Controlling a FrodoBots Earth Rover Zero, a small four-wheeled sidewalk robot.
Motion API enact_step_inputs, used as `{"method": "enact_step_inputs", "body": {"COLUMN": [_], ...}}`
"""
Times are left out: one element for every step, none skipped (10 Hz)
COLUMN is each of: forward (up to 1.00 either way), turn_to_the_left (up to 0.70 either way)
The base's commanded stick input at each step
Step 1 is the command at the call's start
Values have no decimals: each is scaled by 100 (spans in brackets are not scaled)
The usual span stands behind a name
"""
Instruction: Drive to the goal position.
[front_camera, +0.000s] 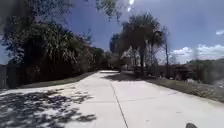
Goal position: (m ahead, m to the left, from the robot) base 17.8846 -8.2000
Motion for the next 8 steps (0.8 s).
{"method": "enact_step_inputs", "body": {"forward": [70,70,70,70,70,70,70,70], "turn_to_the_left": [0,0,0,0,0,0,0,0]}}
